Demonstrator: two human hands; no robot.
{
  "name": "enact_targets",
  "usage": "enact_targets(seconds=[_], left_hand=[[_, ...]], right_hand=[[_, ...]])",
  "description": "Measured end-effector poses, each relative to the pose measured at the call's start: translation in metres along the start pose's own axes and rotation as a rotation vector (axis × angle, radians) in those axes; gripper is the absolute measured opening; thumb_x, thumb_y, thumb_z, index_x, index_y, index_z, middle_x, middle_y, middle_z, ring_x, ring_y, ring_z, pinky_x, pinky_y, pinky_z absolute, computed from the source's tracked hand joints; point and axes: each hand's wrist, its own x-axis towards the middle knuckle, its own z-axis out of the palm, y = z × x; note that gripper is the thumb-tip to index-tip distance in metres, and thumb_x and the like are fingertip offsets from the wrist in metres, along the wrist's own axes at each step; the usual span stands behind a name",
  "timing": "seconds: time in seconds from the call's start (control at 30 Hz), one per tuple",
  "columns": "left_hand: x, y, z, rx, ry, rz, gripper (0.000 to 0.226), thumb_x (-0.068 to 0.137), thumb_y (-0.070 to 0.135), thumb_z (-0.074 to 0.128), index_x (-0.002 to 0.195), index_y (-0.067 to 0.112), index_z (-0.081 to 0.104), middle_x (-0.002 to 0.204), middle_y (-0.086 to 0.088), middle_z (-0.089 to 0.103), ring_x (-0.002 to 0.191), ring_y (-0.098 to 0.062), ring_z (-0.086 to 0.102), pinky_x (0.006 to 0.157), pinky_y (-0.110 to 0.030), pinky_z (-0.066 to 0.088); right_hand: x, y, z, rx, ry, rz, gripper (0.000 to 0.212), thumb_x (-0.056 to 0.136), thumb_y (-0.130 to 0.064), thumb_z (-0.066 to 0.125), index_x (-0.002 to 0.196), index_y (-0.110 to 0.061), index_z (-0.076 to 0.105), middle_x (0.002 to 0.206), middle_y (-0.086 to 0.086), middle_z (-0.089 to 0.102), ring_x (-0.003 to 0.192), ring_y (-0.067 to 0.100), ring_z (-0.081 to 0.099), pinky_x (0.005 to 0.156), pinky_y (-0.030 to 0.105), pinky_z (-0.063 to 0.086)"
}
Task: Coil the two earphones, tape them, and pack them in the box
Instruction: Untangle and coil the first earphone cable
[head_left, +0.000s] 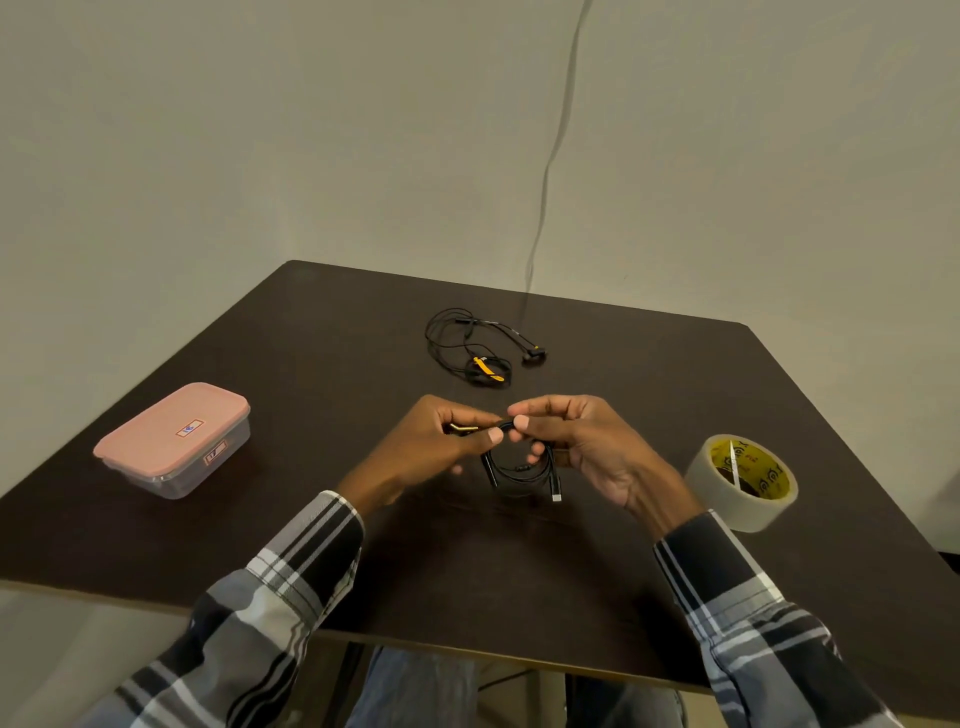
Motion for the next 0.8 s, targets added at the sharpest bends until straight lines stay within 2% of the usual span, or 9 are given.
enact_targets(seconds=[0.1,0.17,0.23,0.37,0.47,0.53,0.63,0.73,0.8], left_hand=[[0.004,-0.009,0.004,0.167,0.079,0.011,0.016,0.088,0.025,0.071,0.103,0.025,0.077,0.087,0.006,0.076,0.068,-0.003,0.063,0.057,-0.025,0.048],[0.005,-0.013,0.006,0.245,0.138,-0.017,0.016,0.086,0.023,0.072,0.101,0.020,0.079,0.070,0.011,0.071,0.054,0.007,0.056,0.057,-0.023,0.043],[0.004,-0.014,0.007,0.344,0.157,-0.050,0.013,0.086,0.025,0.072,0.096,0.022,0.080,0.060,0.014,0.066,0.046,0.008,0.051,0.056,-0.020,0.039],[0.002,-0.014,0.009,0.545,0.163,-0.064,0.016,0.086,0.033,0.071,0.098,0.027,0.079,0.083,0.010,0.074,0.073,-0.002,0.065,0.066,-0.023,0.048],[0.001,-0.014,0.012,0.685,0.203,-0.064,0.022,0.087,0.041,0.068,0.104,0.030,0.076,0.083,0.013,0.063,0.079,-0.006,0.058,0.063,-0.024,0.039],[-0.001,-0.016,0.013,0.751,0.239,-0.055,0.023,0.087,0.045,0.067,0.104,0.031,0.075,0.083,0.013,0.056,0.082,-0.008,0.055,0.064,-0.025,0.037],[-0.002,-0.021,0.014,0.783,0.276,-0.035,0.026,0.085,0.048,0.067,0.106,0.033,0.074,0.088,0.014,0.057,0.097,-0.012,0.054,0.068,-0.028,0.040],[-0.001,-0.025,0.016,0.762,0.291,-0.031,0.028,0.085,0.049,0.067,0.107,0.034,0.074,0.091,0.016,0.057,0.103,-0.013,0.051,0.069,-0.029,0.041],[0.000,-0.027,0.016,0.758,0.278,-0.032,0.026,0.087,0.048,0.066,0.108,0.034,0.073,0.102,0.012,0.061,0.106,-0.013,0.050,0.071,-0.030,0.043]], right_hand=[[0.002,0.007,-0.001,-0.012,0.019,0.040,0.033,0.081,0.001,0.075,0.114,0.000,0.069,0.092,0.015,0.071,0.066,0.015,0.065,0.066,0.026,0.060],[0.001,0.010,-0.003,0.020,0.021,0.063,0.039,0.080,0.008,0.073,0.118,0.000,0.066,0.093,0.013,0.070,0.069,0.018,0.069,0.063,0.025,0.060],[0.000,0.012,-0.005,0.009,0.063,0.075,0.041,0.079,0.012,0.072,0.117,-0.002,0.066,0.095,0.014,0.072,0.070,0.018,0.072,0.059,0.022,0.058],[0.003,0.020,-0.001,-0.132,0.177,0.050,0.033,0.077,0.008,0.077,0.107,-0.003,0.069,0.095,0.016,0.073,0.074,0.016,0.072,0.062,0.023,0.057],[0.005,0.027,0.002,-0.270,0.259,-0.007,0.026,0.077,0.002,0.080,0.101,-0.002,0.071,0.084,0.012,0.072,0.069,0.013,0.069,0.059,0.020,0.055],[0.008,0.034,0.002,-0.391,0.298,-0.062,0.019,0.076,-0.005,0.083,0.092,-0.006,0.074,0.077,0.009,0.072,0.065,0.013,0.067,0.061,0.024,0.055],[0.013,0.043,0.003,-0.589,0.374,-0.118,0.010,0.074,-0.018,0.086,0.077,-0.018,0.077,0.071,0.000,0.074,0.065,0.015,0.069,0.064,0.033,0.055],[0.014,0.045,0.005,-0.728,0.402,-0.149,0.007,0.075,-0.025,0.085,0.074,-0.023,0.078,0.067,-0.006,0.073,0.064,0.009,0.069,0.064,0.030,0.054],[0.013,0.044,0.005,-0.758,0.387,-0.150,0.006,0.076,-0.026,0.084,0.074,-0.025,0.079,0.066,-0.008,0.072,0.062,0.005,0.067,0.062,0.027,0.054]])
